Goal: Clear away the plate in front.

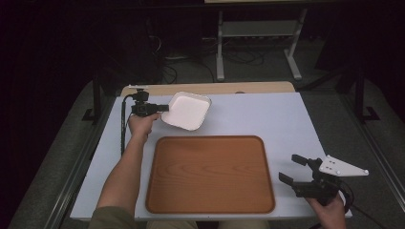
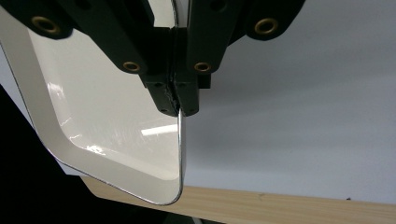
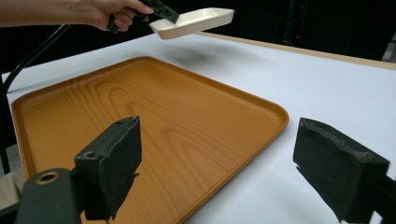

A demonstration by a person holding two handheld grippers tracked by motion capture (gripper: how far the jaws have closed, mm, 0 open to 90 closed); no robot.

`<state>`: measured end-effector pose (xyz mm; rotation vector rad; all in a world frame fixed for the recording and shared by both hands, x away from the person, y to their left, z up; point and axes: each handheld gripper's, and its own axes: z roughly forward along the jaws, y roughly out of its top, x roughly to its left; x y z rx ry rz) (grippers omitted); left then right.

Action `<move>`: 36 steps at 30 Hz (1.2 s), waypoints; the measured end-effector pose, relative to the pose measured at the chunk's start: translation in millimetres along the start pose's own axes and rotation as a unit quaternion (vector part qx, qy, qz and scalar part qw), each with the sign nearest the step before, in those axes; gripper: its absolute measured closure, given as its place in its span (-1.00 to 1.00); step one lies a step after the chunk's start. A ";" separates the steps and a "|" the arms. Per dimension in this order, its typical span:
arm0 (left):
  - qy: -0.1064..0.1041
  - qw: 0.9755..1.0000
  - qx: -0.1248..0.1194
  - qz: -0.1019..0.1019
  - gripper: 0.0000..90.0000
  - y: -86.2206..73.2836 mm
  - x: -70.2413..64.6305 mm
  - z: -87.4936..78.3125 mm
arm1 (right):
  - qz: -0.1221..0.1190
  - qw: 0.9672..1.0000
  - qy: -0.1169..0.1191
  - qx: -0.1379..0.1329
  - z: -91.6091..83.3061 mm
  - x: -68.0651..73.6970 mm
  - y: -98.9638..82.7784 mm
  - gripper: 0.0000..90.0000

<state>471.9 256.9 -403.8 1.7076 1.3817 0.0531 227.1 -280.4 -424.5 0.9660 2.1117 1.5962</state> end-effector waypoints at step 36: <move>-0.046 0.997 -0.021 0.057 0.98 -28.4 -56.5 -45.8 | -0.016 1.000 0.000 0.008 2.6 6.0 1.0 -0.68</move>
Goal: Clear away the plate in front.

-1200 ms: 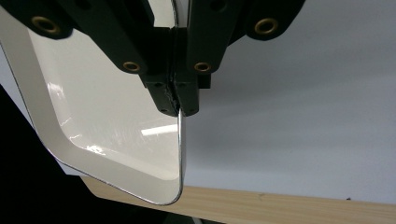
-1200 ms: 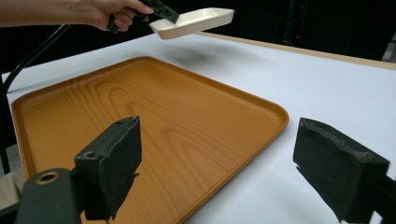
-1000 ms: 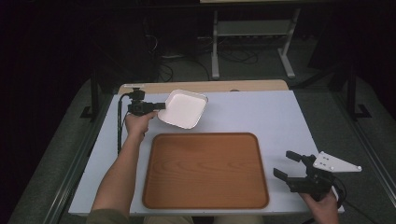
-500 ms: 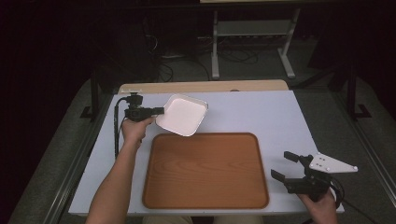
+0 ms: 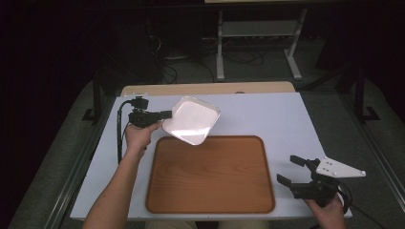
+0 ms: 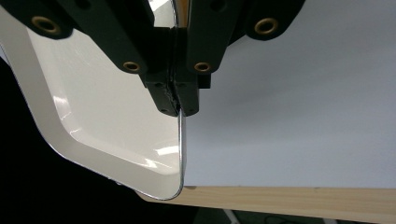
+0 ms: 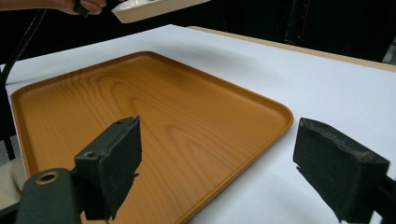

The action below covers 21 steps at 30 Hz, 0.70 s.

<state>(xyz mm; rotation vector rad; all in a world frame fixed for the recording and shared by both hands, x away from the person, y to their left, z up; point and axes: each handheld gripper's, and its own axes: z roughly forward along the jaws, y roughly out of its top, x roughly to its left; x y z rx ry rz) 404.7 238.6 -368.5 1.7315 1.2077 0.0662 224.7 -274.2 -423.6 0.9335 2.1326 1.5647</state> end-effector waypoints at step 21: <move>-0.018 1.000 -0.004 0.014 0.98 -21.7 -16.5 -19.8 | 0.000 1.000 0.001 -0.001 1.1 1.0 0.9 -0.68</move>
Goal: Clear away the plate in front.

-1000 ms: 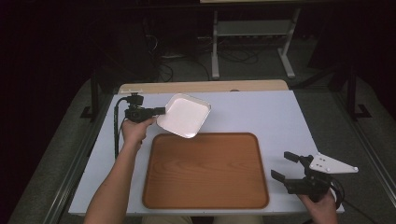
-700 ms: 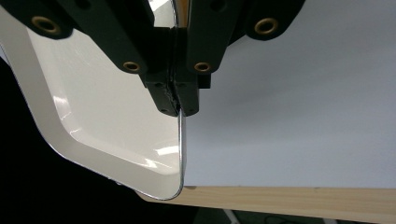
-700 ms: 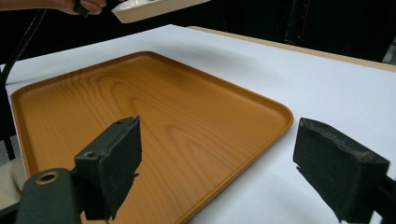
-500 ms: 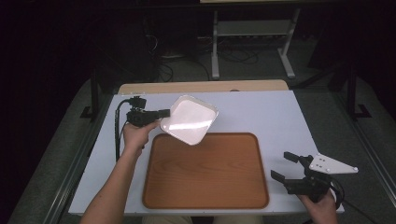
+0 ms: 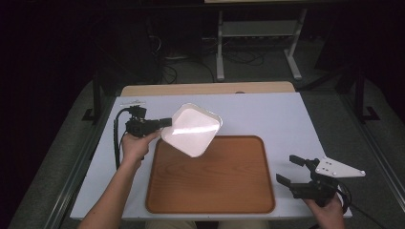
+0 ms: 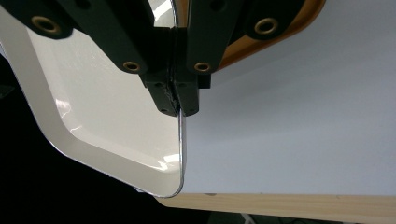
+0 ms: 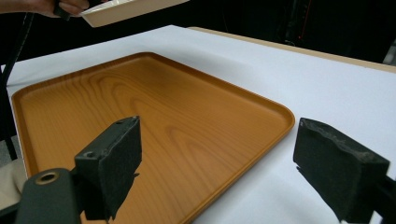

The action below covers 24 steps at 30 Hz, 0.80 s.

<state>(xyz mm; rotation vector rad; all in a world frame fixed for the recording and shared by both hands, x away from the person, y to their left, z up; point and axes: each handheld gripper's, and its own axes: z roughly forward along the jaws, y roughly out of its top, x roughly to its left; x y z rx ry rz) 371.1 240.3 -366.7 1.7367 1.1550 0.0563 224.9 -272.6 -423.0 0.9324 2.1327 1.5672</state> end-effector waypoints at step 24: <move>0.013 1.000 0.014 -0.010 0.98 -33.3 -10.9 12.1 | -0.006 1.000 0.001 0.007 2.6 1.2 0.6 -0.68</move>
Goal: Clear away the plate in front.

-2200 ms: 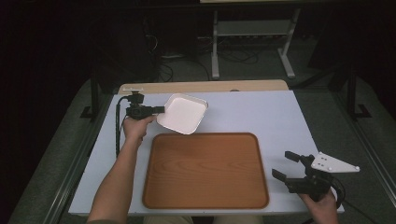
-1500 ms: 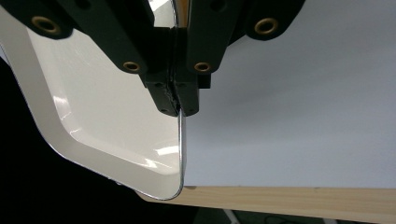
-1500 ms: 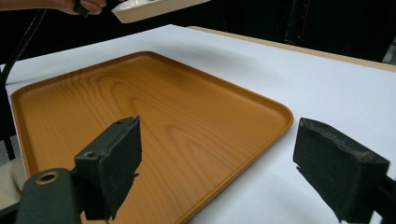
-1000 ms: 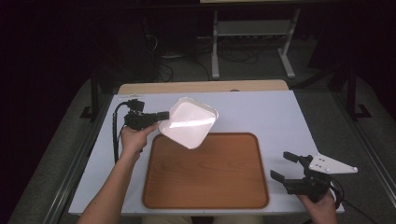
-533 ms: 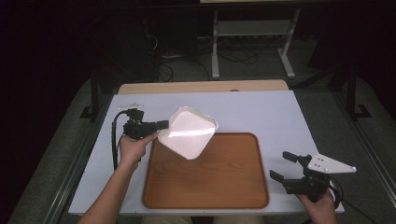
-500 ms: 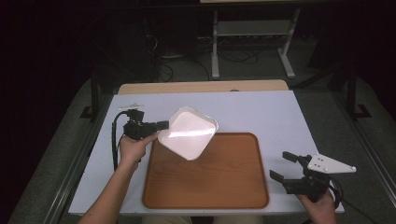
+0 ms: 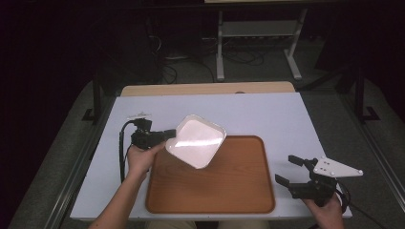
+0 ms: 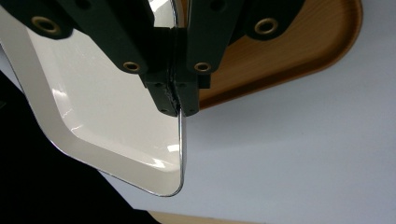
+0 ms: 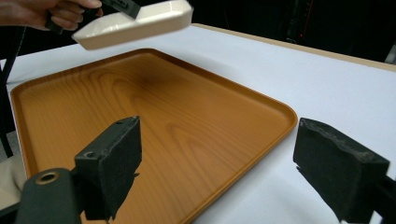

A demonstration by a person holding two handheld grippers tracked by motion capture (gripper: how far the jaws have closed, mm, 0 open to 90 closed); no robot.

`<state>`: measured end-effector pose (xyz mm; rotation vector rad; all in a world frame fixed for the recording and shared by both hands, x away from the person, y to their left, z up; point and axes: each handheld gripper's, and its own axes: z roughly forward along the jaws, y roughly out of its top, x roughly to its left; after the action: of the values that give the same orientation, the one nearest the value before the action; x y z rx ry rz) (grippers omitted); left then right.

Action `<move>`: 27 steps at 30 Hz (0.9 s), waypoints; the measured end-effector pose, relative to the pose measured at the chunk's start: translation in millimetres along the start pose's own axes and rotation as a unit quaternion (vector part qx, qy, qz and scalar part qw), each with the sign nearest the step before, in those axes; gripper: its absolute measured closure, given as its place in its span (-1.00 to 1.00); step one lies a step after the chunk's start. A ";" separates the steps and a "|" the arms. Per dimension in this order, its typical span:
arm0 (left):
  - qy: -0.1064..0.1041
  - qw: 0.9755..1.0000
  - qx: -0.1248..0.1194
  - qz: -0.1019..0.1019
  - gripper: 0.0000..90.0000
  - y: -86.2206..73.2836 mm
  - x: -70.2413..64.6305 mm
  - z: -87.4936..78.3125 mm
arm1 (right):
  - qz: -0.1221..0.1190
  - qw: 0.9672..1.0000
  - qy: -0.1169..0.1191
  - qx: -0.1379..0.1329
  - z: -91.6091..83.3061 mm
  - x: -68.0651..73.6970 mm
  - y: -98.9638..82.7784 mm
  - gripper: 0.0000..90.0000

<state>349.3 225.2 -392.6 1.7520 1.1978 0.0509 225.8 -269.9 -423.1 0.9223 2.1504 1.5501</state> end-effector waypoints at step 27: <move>0.033 0.998 0.050 0.014 0.98 -39.1 -10.7 32.4 | -0.003 1.000 0.002 0.002 0.6 0.2 0.3 -0.68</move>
<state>333.4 196.9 -433.0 1.8682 1.2416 0.0671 226.1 -269.3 -423.0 0.9140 2.1580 1.5480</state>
